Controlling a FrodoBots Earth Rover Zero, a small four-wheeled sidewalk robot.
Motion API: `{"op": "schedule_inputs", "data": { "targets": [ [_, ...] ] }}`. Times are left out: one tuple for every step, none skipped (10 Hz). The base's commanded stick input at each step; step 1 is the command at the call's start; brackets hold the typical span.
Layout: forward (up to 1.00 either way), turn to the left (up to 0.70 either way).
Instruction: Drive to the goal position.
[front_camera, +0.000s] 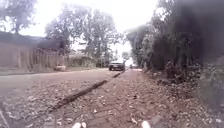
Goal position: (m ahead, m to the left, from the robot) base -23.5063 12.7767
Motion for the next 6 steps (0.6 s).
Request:
{"op": "schedule_inputs", "data": {
  "targets": [
    [0.00,0.50],
    [0.00,0.50],
    [0.00,0.50],
    [0.00,0.50],
    [0.00,0.50],
    [0.00,0.50]
  ]
}}
